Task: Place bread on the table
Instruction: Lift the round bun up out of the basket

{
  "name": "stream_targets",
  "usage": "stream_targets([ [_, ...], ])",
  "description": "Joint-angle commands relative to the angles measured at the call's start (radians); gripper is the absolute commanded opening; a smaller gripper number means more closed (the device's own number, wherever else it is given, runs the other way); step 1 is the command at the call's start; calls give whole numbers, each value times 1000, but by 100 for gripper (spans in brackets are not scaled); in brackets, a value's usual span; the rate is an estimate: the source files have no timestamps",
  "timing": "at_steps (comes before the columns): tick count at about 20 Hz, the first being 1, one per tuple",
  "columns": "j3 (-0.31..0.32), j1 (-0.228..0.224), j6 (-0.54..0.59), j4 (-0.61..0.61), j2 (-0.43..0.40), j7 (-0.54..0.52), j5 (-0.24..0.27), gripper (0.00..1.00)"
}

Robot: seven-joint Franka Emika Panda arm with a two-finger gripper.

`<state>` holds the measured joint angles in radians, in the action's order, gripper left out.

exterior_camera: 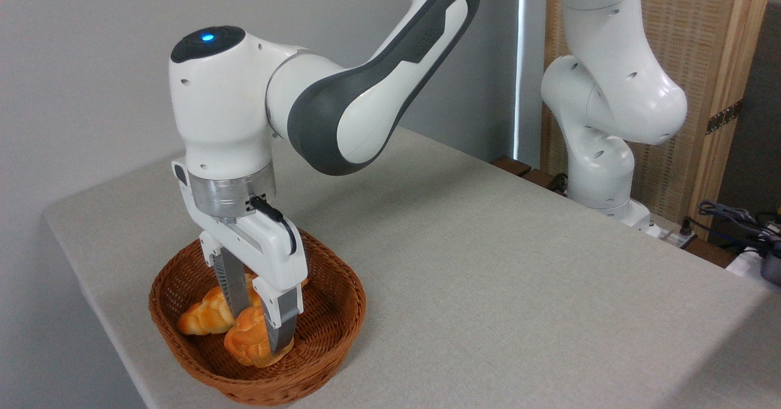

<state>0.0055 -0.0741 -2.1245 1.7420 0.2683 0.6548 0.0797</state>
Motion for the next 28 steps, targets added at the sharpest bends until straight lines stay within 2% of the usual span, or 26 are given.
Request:
stream_targets([
  [1,-2,4,-31,8,2,5,-5,50],
  [5,-2,7,-29,8,2,6,-5,50],
  [9,-2,7,-29,8,0,6,-3,46],
  [11,-2,7,-28,5,-4,6,-3,37],
  [14,-4,7,-20,1,-14,2,9,37],
  [21,4,7,86,-4,-118,3,43,37],
  [26,-2,-3,236,-1,-236,9,49,39],
  [28,-2,-10,311,7,-277,50,57,40],
])
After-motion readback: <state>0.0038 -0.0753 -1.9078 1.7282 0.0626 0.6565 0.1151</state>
